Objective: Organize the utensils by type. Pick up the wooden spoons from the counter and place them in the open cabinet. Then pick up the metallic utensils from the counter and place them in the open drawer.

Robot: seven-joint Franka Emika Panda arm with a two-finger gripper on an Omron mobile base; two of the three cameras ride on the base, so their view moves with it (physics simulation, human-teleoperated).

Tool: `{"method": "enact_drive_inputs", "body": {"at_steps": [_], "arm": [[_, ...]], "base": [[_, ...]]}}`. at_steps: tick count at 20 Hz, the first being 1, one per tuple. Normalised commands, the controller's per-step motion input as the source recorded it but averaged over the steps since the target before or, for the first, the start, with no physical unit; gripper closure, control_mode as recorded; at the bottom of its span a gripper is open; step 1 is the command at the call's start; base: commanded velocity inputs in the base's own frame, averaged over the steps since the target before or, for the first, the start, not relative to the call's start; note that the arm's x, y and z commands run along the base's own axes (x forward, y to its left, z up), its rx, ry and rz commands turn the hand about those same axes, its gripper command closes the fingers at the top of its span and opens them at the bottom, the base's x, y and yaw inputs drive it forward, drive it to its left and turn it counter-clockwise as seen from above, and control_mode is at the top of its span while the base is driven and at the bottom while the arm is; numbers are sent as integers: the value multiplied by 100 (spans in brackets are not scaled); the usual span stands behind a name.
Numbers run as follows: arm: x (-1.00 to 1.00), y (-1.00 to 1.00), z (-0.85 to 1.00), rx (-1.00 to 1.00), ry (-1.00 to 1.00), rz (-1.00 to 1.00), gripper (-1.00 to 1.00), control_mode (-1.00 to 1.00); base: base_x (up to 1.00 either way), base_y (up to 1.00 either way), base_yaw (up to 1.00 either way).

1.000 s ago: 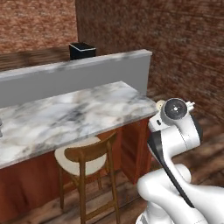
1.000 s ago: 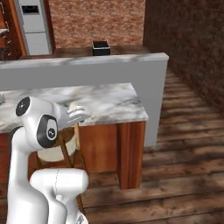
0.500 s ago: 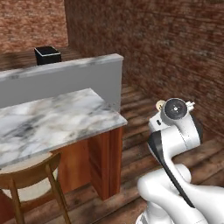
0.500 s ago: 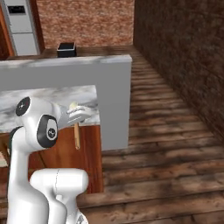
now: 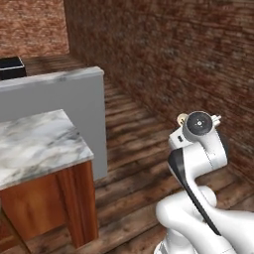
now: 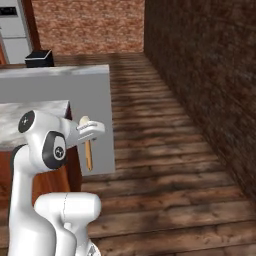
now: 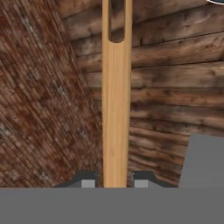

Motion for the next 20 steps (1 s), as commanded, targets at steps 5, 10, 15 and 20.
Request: {"method": "enact_drive_inputs", "body": {"at_steps": [5, 10, 15, 20], "arm": [[0, 0, 0, 0, 0, 0, 100, 100], [0, 0, 0, 0, 0, 0, 100, 100], [0, 0, 0, 0, 0, 0, 100, 100], [0, 0, 0, 0, 0, 0, 100, 100]], "base": [[46, -62, 23], [53, -21, 33], [64, -2, 37], [49, -79, 22]]}}
